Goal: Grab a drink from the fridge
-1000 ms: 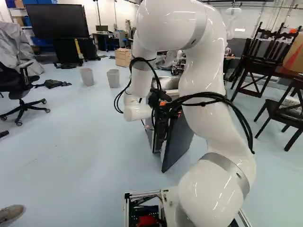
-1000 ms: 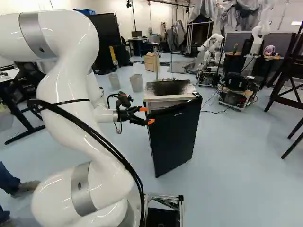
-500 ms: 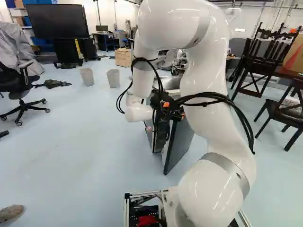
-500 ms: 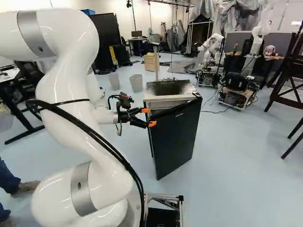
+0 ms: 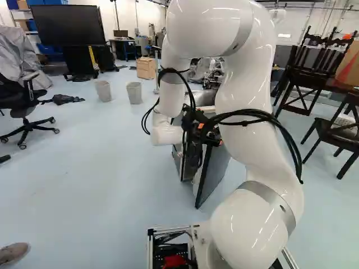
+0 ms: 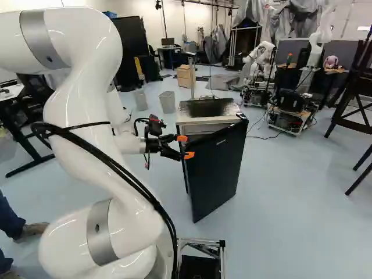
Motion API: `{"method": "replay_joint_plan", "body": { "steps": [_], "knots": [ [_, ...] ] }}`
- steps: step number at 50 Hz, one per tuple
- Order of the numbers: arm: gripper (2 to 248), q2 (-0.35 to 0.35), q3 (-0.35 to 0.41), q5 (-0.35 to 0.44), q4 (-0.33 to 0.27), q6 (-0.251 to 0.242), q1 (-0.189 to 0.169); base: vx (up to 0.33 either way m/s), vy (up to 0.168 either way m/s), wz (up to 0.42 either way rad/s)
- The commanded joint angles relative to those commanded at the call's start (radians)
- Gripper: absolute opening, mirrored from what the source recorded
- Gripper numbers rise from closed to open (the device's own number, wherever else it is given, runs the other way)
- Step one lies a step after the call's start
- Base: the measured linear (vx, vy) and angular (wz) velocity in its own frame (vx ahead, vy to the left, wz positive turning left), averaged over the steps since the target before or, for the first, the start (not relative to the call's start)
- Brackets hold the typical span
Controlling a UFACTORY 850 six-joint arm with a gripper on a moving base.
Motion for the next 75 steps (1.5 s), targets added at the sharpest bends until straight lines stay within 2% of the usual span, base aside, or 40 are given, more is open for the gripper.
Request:
{"method": "replay_joint_plan", "body": {
  "steps": [41, 75],
  "knots": [
    [247, 0.016, 0.038, 0.035, 0.09, 0.0, -0.052, 0.0, 0.0, 0.0],
    [247, 0.025, 0.061, 0.065, 0.164, 0.0, -0.111, 0.0, 0.0, 0.0]
  ]
}}
